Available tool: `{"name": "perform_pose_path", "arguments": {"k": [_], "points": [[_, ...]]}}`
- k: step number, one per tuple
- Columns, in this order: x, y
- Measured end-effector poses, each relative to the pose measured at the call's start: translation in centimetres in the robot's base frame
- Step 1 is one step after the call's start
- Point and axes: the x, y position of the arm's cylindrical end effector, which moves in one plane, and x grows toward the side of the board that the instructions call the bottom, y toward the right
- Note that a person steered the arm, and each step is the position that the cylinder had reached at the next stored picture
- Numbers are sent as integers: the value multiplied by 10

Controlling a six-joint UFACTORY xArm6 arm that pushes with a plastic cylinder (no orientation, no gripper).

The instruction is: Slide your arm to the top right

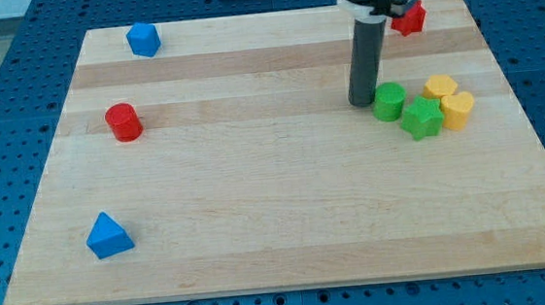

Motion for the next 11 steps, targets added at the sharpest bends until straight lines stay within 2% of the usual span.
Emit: {"name": "perform_pose_path", "arguments": {"k": [2,4,6,8,9,10,11], "points": [[-2,7],[-58,12],[-77,87],[-125,154],[-156,162],[-170,127],[-165,94]]}}
